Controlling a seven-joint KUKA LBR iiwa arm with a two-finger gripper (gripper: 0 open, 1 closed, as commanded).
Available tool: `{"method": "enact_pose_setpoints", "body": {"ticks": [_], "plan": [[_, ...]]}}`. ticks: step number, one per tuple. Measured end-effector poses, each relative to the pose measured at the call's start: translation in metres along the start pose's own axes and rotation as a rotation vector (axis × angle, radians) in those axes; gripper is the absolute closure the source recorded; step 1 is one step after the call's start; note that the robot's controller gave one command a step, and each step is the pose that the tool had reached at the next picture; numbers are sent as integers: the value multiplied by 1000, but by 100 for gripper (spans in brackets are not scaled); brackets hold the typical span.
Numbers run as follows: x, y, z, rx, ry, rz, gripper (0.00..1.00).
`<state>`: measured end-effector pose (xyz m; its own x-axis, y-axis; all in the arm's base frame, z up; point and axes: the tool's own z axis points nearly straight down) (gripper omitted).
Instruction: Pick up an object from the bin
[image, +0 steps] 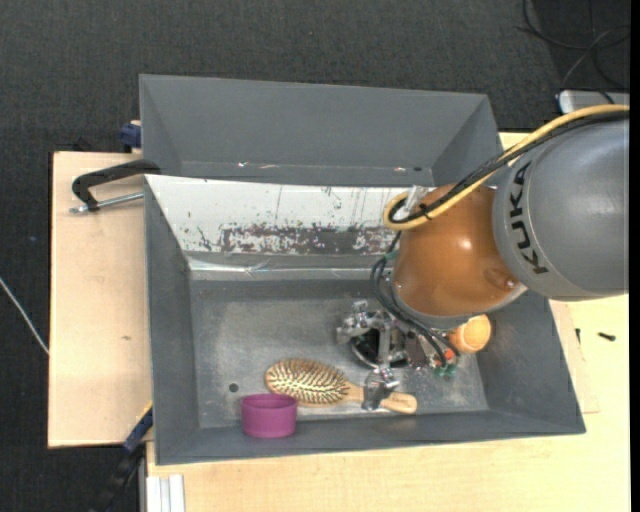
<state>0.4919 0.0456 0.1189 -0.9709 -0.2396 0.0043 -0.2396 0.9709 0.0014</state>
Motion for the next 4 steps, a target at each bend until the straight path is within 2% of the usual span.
{"method": "enact_pose_setpoints", "body": {"ticks": [1, 2, 3, 4], "plan": [[-1, 5, -7, 0, -7, 130, 0], [-10, 27, 50, -1, -6, 327, 0], [-19, 43, 46, 3, -14, 248, 100], [-19, 43, 46, 2, -14, 248, 100]]}}
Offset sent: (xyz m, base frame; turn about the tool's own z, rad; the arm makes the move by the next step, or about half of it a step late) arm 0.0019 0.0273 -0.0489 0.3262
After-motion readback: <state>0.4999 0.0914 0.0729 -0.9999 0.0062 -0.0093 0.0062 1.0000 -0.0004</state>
